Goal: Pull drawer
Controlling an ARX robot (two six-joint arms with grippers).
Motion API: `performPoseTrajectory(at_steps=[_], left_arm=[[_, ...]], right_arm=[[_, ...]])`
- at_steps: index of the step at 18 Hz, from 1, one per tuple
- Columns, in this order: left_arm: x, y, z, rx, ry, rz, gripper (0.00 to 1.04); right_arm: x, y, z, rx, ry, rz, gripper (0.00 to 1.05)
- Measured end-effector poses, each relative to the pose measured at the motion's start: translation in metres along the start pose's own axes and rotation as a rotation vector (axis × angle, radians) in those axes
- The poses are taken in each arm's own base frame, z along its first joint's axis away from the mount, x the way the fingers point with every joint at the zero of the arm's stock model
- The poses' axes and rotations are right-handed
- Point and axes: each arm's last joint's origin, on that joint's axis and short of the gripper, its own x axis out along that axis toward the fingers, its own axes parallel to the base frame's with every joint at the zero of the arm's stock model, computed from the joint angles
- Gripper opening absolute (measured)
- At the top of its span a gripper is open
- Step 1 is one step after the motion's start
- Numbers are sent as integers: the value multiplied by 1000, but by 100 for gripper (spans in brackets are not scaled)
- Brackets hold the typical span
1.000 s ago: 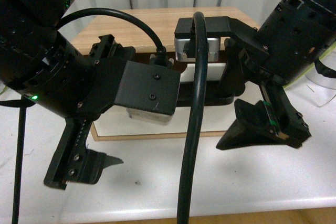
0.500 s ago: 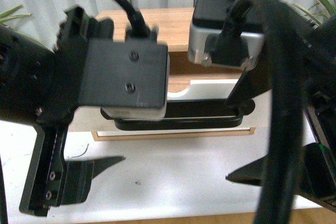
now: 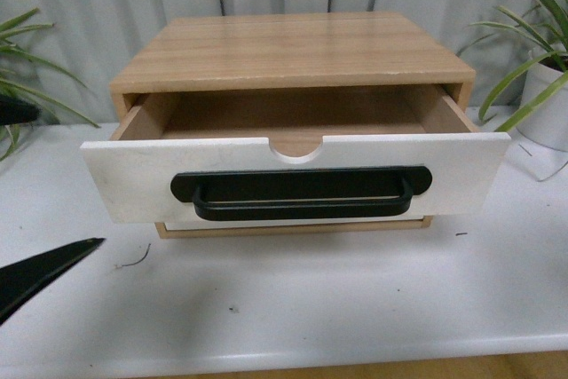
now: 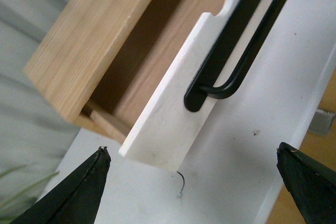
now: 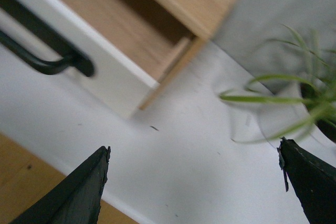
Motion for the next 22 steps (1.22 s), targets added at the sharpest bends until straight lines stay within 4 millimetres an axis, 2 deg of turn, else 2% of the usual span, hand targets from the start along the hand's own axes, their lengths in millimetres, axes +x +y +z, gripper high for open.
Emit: performPoseTrajectory(at_steps=[2, 6, 7, 9, 11, 12, 13, 14, 15, 18, 22], left_arm=[[-25, -3, -11, -150, -61, 81, 98], [-44, -15, -23, -317, -80, 120, 98], [-55, -26, -33, -460, -80, 143, 98], [-76, -33, -43, -695, -110, 245, 98], [-79, -43, -48, -769, -122, 243, 98], [-79, -44, -49, -789, -123, 241, 98], [-74, -51, -47, -714, -216, 427, 84], [-79, -51, -40, -708, -243, 519, 71], [-84, -56, -46, -729, -192, 596, 59], [-85, -55, -46, -729, -201, 609, 28], [-84, -56, -46, -730, -199, 610, 15]], right_arm=[[-25, -1, -18, 132, -16, -196, 98], [-43, 8, -34, 251, -19, -298, 98], [-54, 17, -48, 359, 5, -368, 98], [-72, 29, -65, 536, -6, -532, 98], [-83, 29, -75, 692, -47, -730, 98], [-82, 31, -79, 742, -45, -746, 98], [-84, 32, -82, 691, -271, -598, 81], [-82, 38, -82, 661, -309, -466, 68], [-81, 44, -79, 647, -328, -418, 55], [-80, 53, -77, 640, -336, -409, 24], [-80, 54, -79, 642, -331, -415, 12]])
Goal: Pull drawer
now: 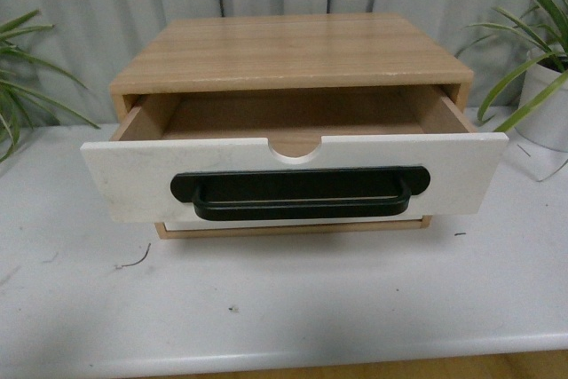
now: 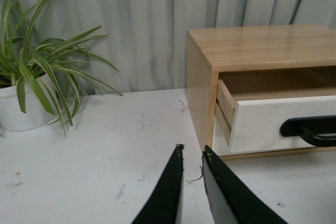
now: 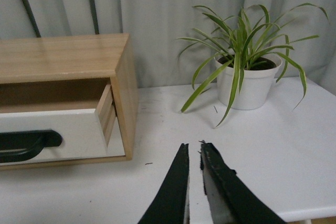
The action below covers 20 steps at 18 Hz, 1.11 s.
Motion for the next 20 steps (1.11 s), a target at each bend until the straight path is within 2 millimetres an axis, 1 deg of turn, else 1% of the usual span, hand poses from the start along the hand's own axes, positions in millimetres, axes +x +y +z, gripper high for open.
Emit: performPoseTrajectory(at_steps=[2, 3, 5, 6, 14, 15, 19, 20], left_arm=[[0, 0, 0, 0, 2, 0, 8], [0, 0, 0, 0, 1, 0, 3], [0, 0, 0, -2, 1, -1, 2], [0, 0, 0, -2, 2, 0, 2], [0, 0, 0, -2, 1, 0, 2], [0, 0, 0, -3, 1, 0, 8], [0, 0, 0, -3, 2, 0, 57], [0, 0, 0, -3, 1, 0, 61]], right_arm=[[-1, 0, -1, 0, -5, 0, 4], [-1, 0, -3, -4, -22, 0, 2], [-6, 0, -11, -3, 29, 0, 2], [-12, 0, -9, -3, -8, 0, 2], [-13, 0, -9, -3, -5, 0, 2], [-13, 0, -9, -3, -5, 0, 6], [-13, 0, -9, -3, -5, 0, 55], [-13, 0, -9, -3, -5, 0, 58]])
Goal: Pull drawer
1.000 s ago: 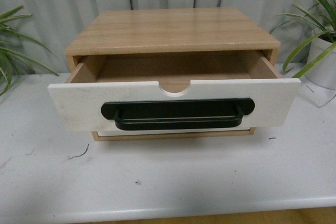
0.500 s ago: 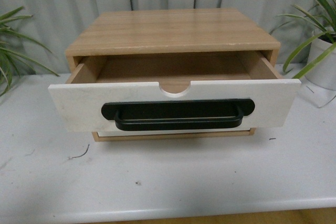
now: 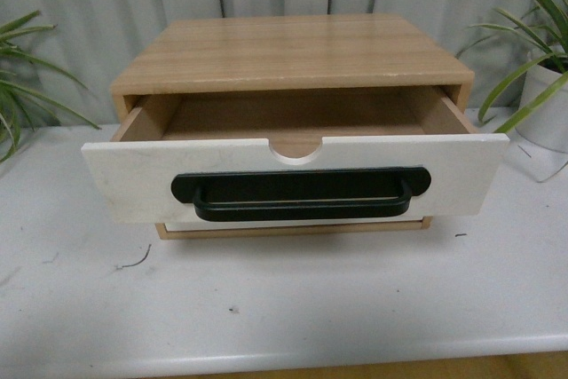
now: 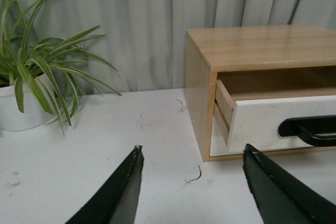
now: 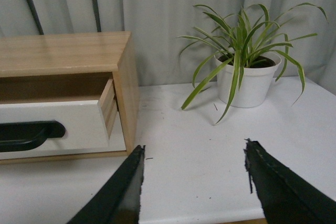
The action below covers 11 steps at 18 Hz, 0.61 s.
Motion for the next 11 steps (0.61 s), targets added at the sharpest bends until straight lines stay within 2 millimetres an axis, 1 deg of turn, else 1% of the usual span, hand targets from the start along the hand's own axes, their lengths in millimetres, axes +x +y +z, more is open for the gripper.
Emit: performPoseTrajectory(at_steps=[1, 4, 5, 9, 10, 11], left_arm=[[0, 0, 0, 0, 0, 0, 64], [0, 0, 0, 0, 0, 0, 80], [0, 0, 0, 0, 0, 0, 82], [0, 0, 0, 0, 0, 0, 97], [0, 0, 0, 0, 0, 0, 99], [0, 0, 0, 0, 0, 0, 98]], right_arm=[[0, 0, 0, 0, 0, 0, 62], [0, 0, 0, 0, 0, 0, 78], [0, 0, 0, 0, 0, 0, 80], [0, 0, 0, 0, 0, 0, 95], [0, 0, 0, 0, 0, 0, 100], [0, 0, 0, 0, 0, 0, 97]])
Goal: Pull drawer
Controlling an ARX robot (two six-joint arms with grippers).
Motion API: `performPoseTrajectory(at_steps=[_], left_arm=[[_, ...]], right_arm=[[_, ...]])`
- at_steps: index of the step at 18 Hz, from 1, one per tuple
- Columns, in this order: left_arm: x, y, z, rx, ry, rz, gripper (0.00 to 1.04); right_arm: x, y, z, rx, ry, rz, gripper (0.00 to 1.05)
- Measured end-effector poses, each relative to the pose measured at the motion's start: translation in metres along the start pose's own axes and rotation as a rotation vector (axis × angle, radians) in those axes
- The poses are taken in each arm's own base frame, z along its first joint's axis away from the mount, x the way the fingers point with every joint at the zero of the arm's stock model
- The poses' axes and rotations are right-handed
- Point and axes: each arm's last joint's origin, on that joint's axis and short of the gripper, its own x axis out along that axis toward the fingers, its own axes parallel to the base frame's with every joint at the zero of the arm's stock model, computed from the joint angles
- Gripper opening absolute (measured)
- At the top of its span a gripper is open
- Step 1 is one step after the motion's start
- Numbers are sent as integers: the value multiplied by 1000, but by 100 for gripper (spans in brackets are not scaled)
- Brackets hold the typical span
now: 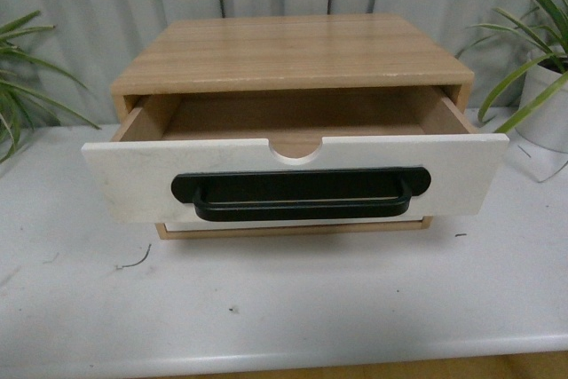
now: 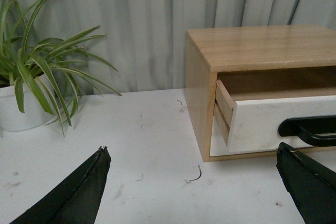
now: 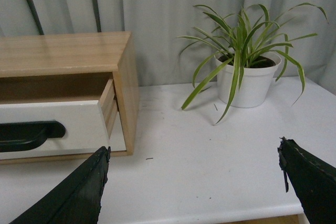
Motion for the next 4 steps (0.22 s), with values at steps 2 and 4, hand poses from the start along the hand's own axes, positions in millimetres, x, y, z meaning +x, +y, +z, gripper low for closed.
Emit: performPoseTrajectory(at_steps=[2, 4], left_arm=[[0, 0, 0, 0, 0, 0, 98], [0, 0, 0, 0, 0, 0, 98]], right_arm=[[0, 0, 0, 0, 0, 0, 98], [0, 0, 0, 0, 0, 0, 98]])
